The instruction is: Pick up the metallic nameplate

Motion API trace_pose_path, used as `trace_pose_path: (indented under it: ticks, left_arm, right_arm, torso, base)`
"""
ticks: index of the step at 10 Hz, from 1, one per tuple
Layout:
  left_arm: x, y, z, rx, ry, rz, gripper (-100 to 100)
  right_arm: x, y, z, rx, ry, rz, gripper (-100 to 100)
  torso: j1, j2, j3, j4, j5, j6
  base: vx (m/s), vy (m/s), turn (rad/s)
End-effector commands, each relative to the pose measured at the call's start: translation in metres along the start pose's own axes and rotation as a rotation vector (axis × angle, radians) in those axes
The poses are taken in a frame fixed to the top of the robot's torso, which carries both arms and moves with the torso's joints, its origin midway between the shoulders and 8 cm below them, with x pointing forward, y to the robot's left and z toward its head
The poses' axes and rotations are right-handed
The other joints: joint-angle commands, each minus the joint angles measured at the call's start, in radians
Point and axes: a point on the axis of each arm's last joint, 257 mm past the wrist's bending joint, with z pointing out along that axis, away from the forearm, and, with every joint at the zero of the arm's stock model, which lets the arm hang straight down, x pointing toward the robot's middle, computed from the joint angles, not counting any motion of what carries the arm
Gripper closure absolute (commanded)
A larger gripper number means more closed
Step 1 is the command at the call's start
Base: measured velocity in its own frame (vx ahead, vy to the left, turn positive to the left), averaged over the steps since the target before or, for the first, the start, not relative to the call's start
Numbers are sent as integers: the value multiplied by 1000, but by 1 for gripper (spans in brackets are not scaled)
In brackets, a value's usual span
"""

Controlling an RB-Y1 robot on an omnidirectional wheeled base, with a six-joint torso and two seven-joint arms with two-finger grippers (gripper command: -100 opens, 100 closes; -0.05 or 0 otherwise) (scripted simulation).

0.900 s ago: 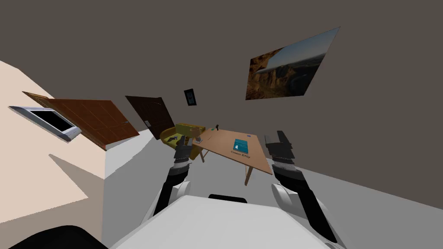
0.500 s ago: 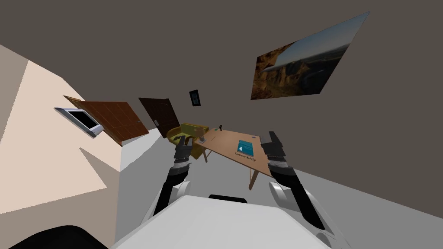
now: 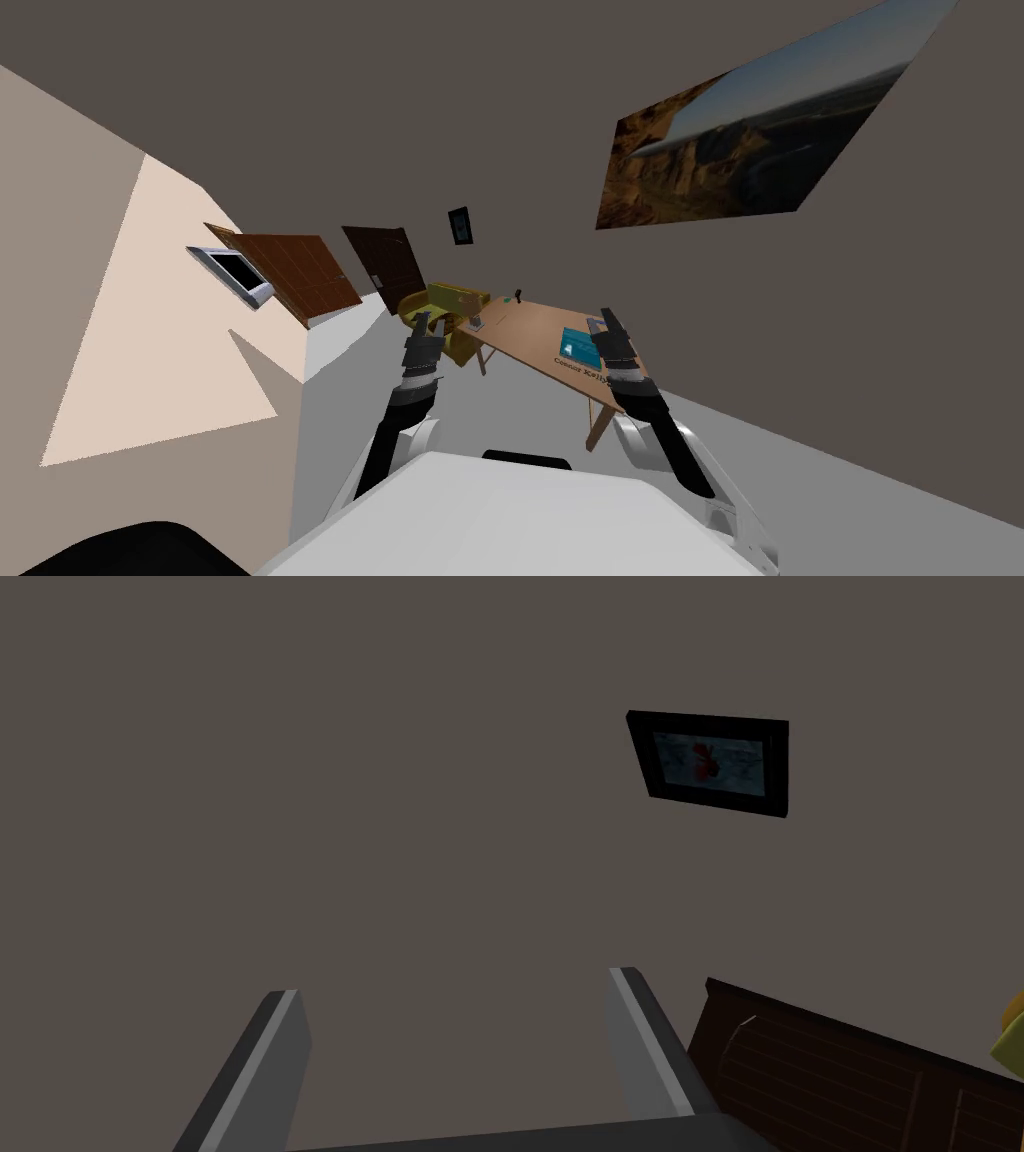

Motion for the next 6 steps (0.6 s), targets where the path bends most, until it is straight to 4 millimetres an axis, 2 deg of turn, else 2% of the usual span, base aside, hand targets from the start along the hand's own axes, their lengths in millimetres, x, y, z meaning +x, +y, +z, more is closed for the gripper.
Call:
trace_pose_path:
  ticks: [1, 2, 4, 5, 6]
  left_arm:
    - [0, 0, 0, 0, 0, 0, 0]
    - [0, 0, 0, 0, 0, 0, 0]
    - [0, 0, 0, 0, 0, 0, 0]
    - [0, 0, 0, 0, 0, 0, 0]
    - [0, 0, 0, 0, 0, 0, 0]
  right_arm:
    - [16, -15, 4, 17, 57, -12, -100]
    - [16, -21, 2, 30, 56, -12, -100]
    - [39, -42, 4, 50, 144, -35, -100]
    - [38, -54, 0, 76, 143, -36, -100]
    - [51, -62, 0, 80, 191, -51, -100]
  torso:
    - [0, 0, 0, 0, 0, 0]
    - [1, -1, -1, 0, 0, 0]
    - [-1, 0, 0, 0, 0, 0]
    - [1, -1, -1, 0, 0, 0]
    - [0, 0, 0, 0, 0, 1]
  base:
    - [77, 88, 270]
    - [62, 52, 116]
    - [67, 63, 240]
    - [51, 55, 71]
    - [39, 48, 165]
